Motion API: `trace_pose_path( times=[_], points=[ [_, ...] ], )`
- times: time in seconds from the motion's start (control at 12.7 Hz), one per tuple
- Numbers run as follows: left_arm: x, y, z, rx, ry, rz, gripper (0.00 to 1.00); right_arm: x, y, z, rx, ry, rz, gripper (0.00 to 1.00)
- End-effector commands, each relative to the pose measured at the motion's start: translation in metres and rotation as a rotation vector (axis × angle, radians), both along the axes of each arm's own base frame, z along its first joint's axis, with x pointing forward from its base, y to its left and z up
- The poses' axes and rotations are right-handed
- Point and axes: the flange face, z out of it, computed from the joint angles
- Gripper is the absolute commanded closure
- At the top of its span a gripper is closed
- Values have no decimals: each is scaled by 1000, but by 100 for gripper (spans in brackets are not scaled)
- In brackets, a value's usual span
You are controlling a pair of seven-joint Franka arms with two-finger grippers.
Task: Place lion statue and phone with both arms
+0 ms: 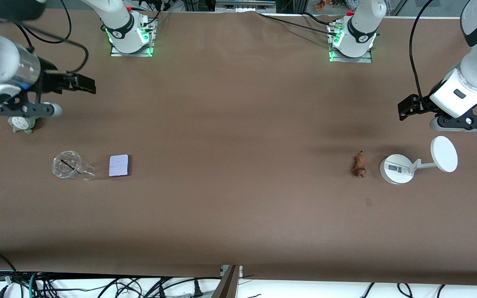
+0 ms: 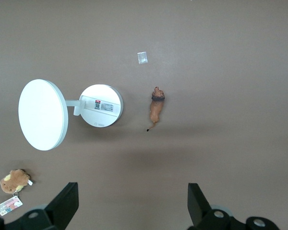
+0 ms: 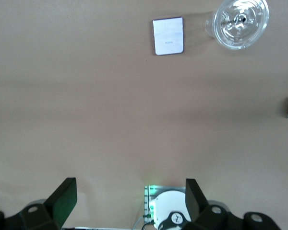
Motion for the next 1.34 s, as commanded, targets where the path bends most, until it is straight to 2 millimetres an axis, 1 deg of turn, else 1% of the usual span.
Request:
trace_pose_path(
  times=[0.0,0.24,0.31,0.47,0.63,0.71,0.87,0.94,1.26],
  points=[
    [-3,5,6,-23,-13,19,0,3,1,-2,-8,24,0,0],
    [-1,5,2,-24,-8,16,0,0,-2,1,-12,33,-5,0],
    [-1,4,4,-24,-9,14,0,0,-7,1,-12,36,-12,0],
    [2,4,5,-23,-14,14,0,-7,-13,8,-6,37,-18,0],
    [2,1,7,-23,-16,8,0,-9,-33,8,11,14,-41,0],
    [2,1,7,-24,-15,5,0,-12,-41,13,27,-31,-29,0],
    [2,0,6,-23,-14,4,0,-25,-61,24,51,-126,-18,0],
    [2,0,6,-23,-14,2,0,-30,-64,29,51,-148,-24,0],
    [2,0,8,-21,-17,-3,0,-32,-58,36,4,-140,1,0]
  ],
)
